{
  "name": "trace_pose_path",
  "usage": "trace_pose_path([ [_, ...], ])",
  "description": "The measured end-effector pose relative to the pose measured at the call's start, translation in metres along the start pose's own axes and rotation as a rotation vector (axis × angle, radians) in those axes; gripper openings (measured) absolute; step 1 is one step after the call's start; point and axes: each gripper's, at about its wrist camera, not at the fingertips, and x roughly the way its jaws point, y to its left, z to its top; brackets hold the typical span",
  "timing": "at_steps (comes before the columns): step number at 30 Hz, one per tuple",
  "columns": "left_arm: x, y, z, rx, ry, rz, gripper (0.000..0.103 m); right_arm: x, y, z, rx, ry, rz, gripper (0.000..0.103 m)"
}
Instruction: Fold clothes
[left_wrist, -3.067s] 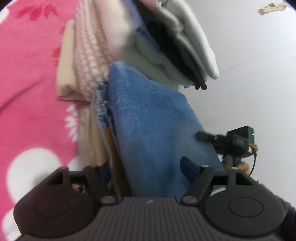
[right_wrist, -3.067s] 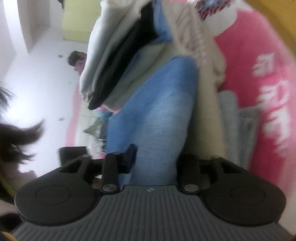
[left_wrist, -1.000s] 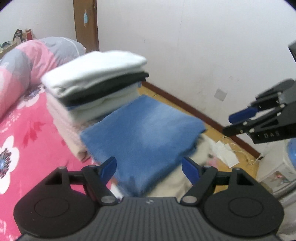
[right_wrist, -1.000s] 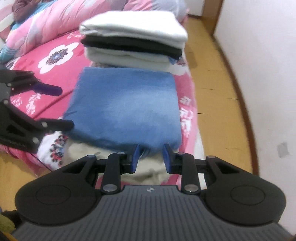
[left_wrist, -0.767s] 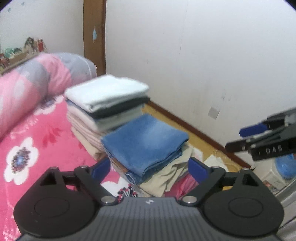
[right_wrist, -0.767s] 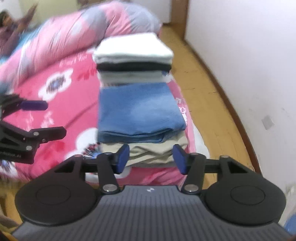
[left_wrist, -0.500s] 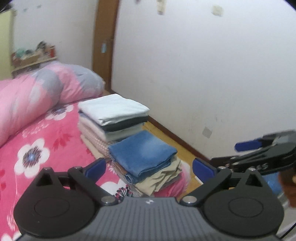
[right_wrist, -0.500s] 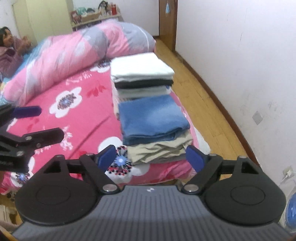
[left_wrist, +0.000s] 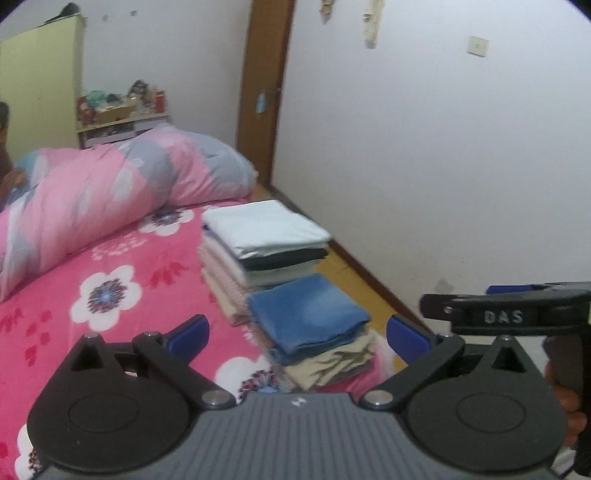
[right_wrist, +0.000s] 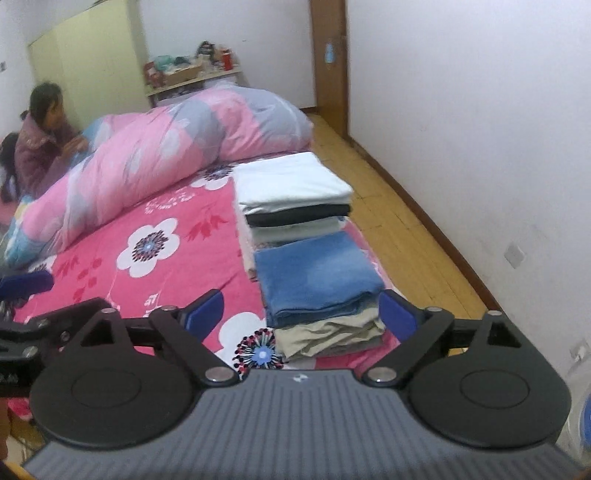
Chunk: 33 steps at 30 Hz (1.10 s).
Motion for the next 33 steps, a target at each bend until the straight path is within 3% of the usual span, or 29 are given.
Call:
trace_pose_path([
  [5, -0.004, -0.015, 0.018, -0.017, -0.012, 0.029, 0.103, -0.017, -0.009, 0.010, 0.037, -0.012, -0.050, 0.097],
  [10, -0.002, -0.020, 0.037, -0.040, -0.024, 0.129, 0.103, -0.033, -0.008, 0.019, 0.029, -0.027, -0.135, 0.102],
  [16, 0.010, -0.016, 0.038, -0.145, 0.074, 0.110, 0.103, -0.032, -0.005, 0.014, -0.041, 0.003, -0.212, 0.102],
  [24, 0.020, -0.021, 0.033, -0.150, 0.148, 0.143, 0.102, -0.017, 0.007, 0.007, -0.126, 0.049, -0.218, 0.102],
  [33, 0.019, -0.028, 0.028, -0.144, 0.176, 0.180, 0.102, -0.010, 0.013, -0.003, -0.124, 0.077, -0.220, 0.102],
])
